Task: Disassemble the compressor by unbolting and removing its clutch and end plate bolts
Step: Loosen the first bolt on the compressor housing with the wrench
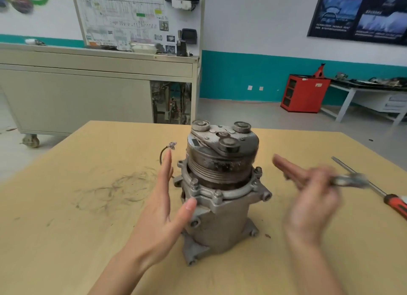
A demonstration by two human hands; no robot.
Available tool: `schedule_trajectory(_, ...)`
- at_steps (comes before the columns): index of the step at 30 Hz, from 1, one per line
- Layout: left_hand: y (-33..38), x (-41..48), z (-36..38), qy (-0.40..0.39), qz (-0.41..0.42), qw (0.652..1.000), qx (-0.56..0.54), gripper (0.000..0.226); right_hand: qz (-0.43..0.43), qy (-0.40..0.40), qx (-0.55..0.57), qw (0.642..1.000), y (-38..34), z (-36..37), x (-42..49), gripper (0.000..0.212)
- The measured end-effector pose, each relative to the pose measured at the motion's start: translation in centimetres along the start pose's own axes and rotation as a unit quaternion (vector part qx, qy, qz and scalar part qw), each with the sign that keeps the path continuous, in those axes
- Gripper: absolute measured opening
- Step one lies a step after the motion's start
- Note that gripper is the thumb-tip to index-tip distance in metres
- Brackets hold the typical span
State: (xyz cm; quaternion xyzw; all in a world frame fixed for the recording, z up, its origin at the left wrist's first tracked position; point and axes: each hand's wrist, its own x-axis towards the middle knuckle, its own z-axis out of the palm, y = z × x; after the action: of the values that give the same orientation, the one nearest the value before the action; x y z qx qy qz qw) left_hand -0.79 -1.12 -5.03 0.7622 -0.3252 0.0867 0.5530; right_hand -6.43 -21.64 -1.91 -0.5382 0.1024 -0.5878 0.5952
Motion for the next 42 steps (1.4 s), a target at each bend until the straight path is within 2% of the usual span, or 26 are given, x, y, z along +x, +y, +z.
schedule_trajectory(2, 0.9, -0.6, 0.2, 0.012, -0.032, 0.999, -0.007, 0.111, -0.034, -0.055, 0.012, 0.998, -3.1, -3.9, 2.6, 0.043)
schedule_trajectory(4, 1.9, -0.7, 1.1, 0.009, -0.056, 0.998, 0.001, 0.124, -0.003, -0.175, -0.073, 0.982, -5.3, -6.8, 4.9, 0.039)
schedule_trajectory(5, 2.1, -0.6, 1.6, 0.006, -0.063, 0.998, 0.002, 0.126, 0.014, -0.211, -0.094, 0.973, -5.7, -7.7, 5.7, 0.036)
schedule_trajectory(9, 1.7, 0.1, 1.8, -0.022, -0.053, 0.998, 0.007, 0.116, -0.004, -0.112, -0.100, 0.989, -4.8, -7.2, 5.4, 0.048)
schedule_trajectory(11, 1.2, 0.5, 1.2, -0.037, -0.051, 0.998, 0.003, 0.108, 0.044, -0.102, -0.043, 0.993, -4.6, -6.4, 4.3, 0.057)
schedule_trajectory(14, 0.7, 1.7, 0.1, -0.082, -0.059, 0.995, -0.016, 0.102, 0.115, -0.129, 0.030, 0.984, -4.5, -5.6, 3.2, 0.058)
schedule_trajectory(19, 0.1, 3.4, -1.0, -0.120, -0.054, 0.991, -0.038, 0.106, 0.118, -0.206, 0.076, 0.968, -4.8, -6.0, 2.5, 0.045)
schedule_trajectory(23, 0.5, 2.1, -0.5, -0.079, -0.017, 0.997, 0.012, 0.106, 0.067, -0.274, 0.049, 0.958, -5.1, -7.2, 2.1, 0.050)
schedule_trajectory(27, 1.8, 0.5, 1.5, 0.047, -0.002, 0.995, 0.086, 0.112, 0.061, -0.292, 0.053, 0.953, -5.5, -7.4, 2.8, 0.038)
schedule_trajectory(29, 2.5, 0.3, 2.5, 0.096, 0.028, 0.987, 0.128, 0.110, -0.034, -0.303, -0.088, 0.948, -6.5, -7.5, 4.8, 0.033)
schedule_trajectory(31, 3.3, 0.3, 3.3, 0.132, 0.083, 0.971, 0.181, 0.106, -0.143, -0.324, -0.234, 0.905, -7.8, -6.9, 6.4, 0.044)
schedule_trajectory(33, 4.2, 0.1, 3.9, 0.165, 0.164, 0.952, 0.199, 0.094, -0.185, -0.372, -0.320, 0.852, -8.5, -5.4, 5.8, 0.048)
schedule_trajectory(34, 4.7, -0.1, 4.1, 0.180, 0.220, 0.939, 0.193, 0.083, -0.251, -0.386, -0.389, 0.798, -8.5, -4.7, 5.2, 0.044)
schedule_trajectory(36, 5.6, -0.6, 4.5, 0.200, 0.310, 0.912, 0.177, 0.058, -0.385, -0.401, -0.512, 0.655, -8.2, -3.9, 3.8, 0.036)
schedule_trajectory(37, 6.2, -0.7, 4.7, 0.199, 0.331, 0.906, 0.170, 0.045, -0.394, -0.413, -0.546, 0.613, -8.2, -3.6, 3.4, 0.030)
schedule_trajectory(39, 7.2, -0.2, 4.9, 0.175, 0.339, 0.909, 0.170, 0.026, -0.386, -0.426, -0.575, 0.582, -8.3, -3.5, 3.2, 0.024)
schedule_trajectory(42, 7.8, 1.1, 4.8, 0.125, 0.339, 0.904, 0.227, 0.027, -0.402, -0.427, -0.565, 0.581, -8.4, -3.1, 2.6, 0.017)
